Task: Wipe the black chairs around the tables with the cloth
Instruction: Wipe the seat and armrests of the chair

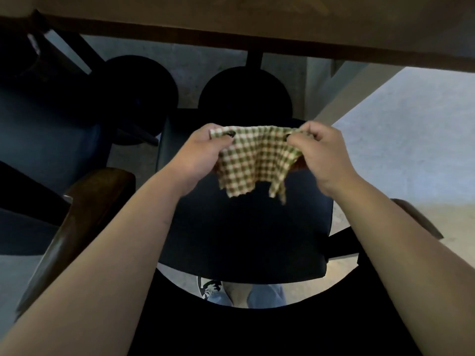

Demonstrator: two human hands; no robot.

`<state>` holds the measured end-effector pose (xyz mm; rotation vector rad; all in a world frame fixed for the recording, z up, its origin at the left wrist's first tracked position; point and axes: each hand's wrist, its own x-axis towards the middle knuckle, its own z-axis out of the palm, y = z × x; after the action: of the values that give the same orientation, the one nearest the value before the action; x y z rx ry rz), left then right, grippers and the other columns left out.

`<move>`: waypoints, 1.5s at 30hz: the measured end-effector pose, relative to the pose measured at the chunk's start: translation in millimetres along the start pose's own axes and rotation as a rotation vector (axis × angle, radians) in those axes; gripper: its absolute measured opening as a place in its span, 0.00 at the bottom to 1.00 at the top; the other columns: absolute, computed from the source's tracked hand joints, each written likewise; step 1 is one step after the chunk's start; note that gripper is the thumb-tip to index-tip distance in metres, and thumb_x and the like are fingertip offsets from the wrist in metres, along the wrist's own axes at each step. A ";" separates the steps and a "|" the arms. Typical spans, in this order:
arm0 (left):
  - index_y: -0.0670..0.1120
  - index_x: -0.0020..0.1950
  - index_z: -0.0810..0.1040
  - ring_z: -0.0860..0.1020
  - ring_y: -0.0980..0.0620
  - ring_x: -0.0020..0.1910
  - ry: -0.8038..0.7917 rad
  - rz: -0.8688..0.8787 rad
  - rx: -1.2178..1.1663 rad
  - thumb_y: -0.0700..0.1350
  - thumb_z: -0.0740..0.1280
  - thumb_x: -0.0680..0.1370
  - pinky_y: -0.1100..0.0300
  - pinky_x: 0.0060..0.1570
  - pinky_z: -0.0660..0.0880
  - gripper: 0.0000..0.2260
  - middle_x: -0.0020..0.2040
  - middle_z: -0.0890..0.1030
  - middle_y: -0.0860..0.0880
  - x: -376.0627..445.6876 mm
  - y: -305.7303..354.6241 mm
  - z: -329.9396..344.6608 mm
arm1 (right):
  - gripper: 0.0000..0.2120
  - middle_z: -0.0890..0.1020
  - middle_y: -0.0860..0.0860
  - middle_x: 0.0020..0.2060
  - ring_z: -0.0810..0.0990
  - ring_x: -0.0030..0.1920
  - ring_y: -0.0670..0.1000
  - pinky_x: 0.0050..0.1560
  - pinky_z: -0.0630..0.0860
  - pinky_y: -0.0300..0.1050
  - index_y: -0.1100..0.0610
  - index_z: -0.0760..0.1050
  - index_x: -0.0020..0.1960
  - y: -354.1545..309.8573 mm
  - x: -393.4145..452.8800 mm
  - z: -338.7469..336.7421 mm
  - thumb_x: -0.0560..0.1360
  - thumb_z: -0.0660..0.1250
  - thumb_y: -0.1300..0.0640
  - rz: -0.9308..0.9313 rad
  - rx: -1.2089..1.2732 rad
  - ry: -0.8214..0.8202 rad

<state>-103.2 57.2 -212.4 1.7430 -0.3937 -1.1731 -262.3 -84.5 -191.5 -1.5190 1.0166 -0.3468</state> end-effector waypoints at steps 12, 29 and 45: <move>0.49 0.59 0.77 0.82 0.55 0.48 -0.077 0.012 -0.187 0.40 0.66 0.79 0.59 0.43 0.77 0.09 0.48 0.84 0.53 -3.2 -0.6 16.4 | 0.18 0.83 0.47 0.47 0.81 0.47 0.42 0.49 0.78 0.39 0.47 0.79 0.51 5.9 -5.7 13.6 0.71 0.69 0.69 -0.077 0.016 -0.086; 0.55 0.57 0.77 0.79 0.60 0.51 0.076 -0.078 0.648 0.45 0.65 0.79 0.65 0.49 0.71 0.08 0.47 0.82 0.58 -34.3 9.6 -110.1 | 0.07 0.79 0.48 0.44 0.79 0.43 0.46 0.39 0.72 0.34 0.51 0.72 0.44 7.9 56.8 70.1 0.69 0.69 0.56 -0.049 -0.296 0.036; 0.50 0.80 0.48 0.64 0.46 0.74 -0.223 -0.272 0.856 0.46 0.70 0.78 0.60 0.64 0.65 0.39 0.78 0.59 0.46 66.2 -60.8 -154.8 | 0.33 0.48 0.54 0.76 0.43 0.76 0.60 0.73 0.45 0.66 0.50 0.51 0.77 91.9 94.2 193.8 0.77 0.59 0.42 -0.387 -1.171 -0.437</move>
<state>45.3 123.2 -287.4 2.4520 -0.9145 -1.5295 -105.3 -20.1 -353.1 -2.6959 0.5360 0.4113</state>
